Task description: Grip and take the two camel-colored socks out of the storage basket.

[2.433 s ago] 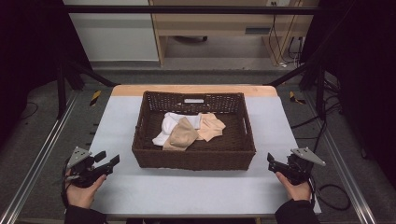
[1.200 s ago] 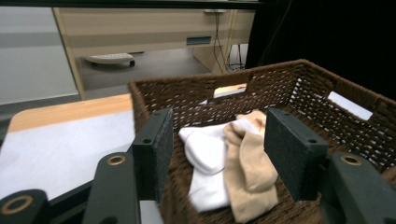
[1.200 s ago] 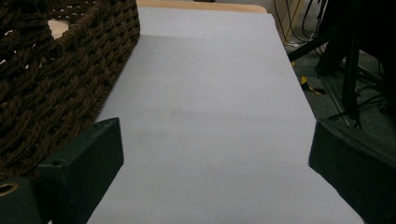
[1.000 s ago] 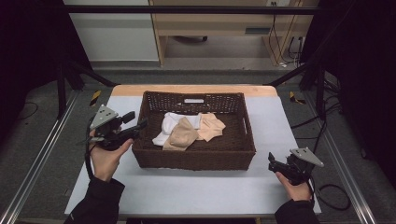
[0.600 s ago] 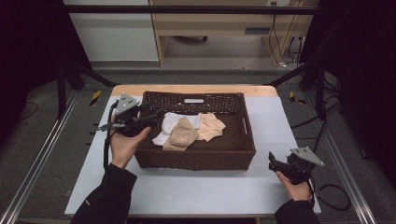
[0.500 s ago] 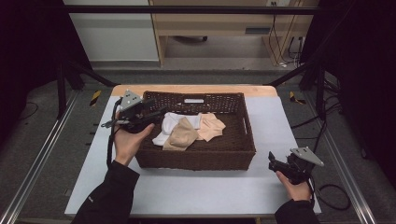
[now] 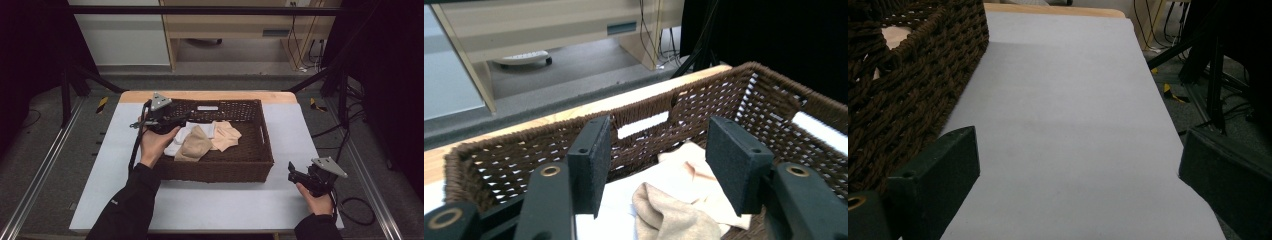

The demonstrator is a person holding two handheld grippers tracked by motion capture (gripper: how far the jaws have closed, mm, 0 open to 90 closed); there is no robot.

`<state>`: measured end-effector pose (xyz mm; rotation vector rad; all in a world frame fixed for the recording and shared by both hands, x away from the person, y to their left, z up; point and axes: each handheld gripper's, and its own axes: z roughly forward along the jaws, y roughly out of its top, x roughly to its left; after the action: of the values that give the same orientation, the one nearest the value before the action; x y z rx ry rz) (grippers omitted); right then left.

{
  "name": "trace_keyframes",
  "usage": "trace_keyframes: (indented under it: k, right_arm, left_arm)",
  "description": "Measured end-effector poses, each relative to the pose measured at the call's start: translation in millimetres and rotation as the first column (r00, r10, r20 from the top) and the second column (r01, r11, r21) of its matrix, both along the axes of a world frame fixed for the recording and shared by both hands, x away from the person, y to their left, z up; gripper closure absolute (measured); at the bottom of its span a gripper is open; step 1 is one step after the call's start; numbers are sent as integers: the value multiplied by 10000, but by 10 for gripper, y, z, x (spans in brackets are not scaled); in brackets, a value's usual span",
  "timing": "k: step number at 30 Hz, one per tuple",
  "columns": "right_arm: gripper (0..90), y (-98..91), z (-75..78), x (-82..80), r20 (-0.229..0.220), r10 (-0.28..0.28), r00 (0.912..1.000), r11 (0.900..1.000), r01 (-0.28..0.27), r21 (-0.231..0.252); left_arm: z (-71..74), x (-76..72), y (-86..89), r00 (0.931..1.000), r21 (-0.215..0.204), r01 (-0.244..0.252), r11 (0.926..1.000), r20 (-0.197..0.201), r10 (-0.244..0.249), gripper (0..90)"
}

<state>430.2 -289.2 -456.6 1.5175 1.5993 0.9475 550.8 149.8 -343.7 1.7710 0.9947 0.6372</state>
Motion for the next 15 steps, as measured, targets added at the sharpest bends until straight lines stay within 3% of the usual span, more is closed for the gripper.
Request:
trace_keyframes:
  k: [6,10,13,15]
  right_arm:
    - [34,0,-6,7,24,31,10000,9999,-31,-109]
    - [34,-1,-8,8,40,26,10000,9999,-26,-158]
    - [34,3,-9,8,17,12,10000,9998,-12,-186]
    - [34,4,-9,8,10,21,10000,9998,-21,-192]
  left_arm:
    - [-210,123,-136,9991,557,306,9980,-314,-289,444]
    - [-356,160,-177,9978,420,437,9982,-516,-415,453]
    - [-429,182,-205,9953,898,578,9943,-832,-504,460]
    - [-475,182,-219,9936,1005,707,9924,-948,-611,471]
